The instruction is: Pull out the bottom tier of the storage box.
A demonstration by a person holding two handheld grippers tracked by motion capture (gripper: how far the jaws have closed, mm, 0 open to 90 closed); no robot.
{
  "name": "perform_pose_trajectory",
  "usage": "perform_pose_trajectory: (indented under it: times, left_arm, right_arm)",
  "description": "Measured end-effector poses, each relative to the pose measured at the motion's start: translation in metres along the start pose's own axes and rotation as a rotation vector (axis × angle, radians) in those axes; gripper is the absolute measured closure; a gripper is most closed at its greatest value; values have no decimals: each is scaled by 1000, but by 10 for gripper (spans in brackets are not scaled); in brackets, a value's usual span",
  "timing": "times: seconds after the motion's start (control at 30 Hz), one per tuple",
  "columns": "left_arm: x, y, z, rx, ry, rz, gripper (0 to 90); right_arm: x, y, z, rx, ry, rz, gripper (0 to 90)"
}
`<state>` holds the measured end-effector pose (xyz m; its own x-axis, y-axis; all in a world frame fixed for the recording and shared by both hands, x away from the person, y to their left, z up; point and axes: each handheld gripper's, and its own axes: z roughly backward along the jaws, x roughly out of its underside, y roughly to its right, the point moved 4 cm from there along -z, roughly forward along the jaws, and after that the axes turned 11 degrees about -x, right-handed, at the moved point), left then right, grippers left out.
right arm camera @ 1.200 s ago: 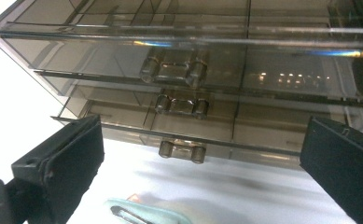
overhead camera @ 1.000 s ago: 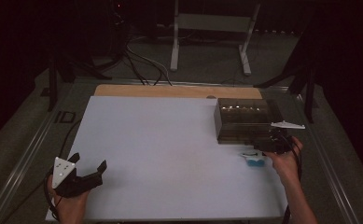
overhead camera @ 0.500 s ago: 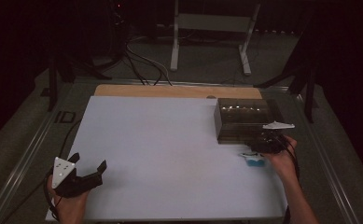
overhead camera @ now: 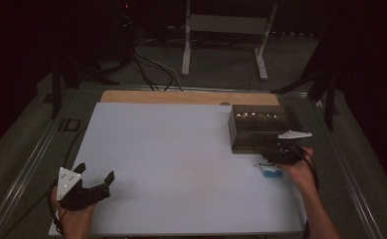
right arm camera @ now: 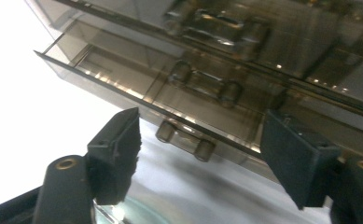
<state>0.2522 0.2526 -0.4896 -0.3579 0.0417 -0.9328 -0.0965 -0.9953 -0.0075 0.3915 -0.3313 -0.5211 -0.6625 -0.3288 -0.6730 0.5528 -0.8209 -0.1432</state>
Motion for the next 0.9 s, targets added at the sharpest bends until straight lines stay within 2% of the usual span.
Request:
perform_pose_trajectory:
  times: [0.07,0.2,0.43,0.73,0.9]
  left_arm:
    - [0,0,0,0,-1,-2,33]
    - [0,0,0,1,-2,-2,33]
    - [0,-2,0,-3,0,6,33]
    - [0,-1,0,-1,-1,3,33]
    - [0,-1,0,-2,-1,2,33]
  right_arm:
    - [0,-1,-1,0,-9,14,270]
    - [0,-1,-1,-7,-12,6,272]
    - [-2,-3,1,-10,-76,35,281]
    - [-2,-5,-7,28,-105,84,306]
    - [-1,-7,-8,49,-97,92,349]
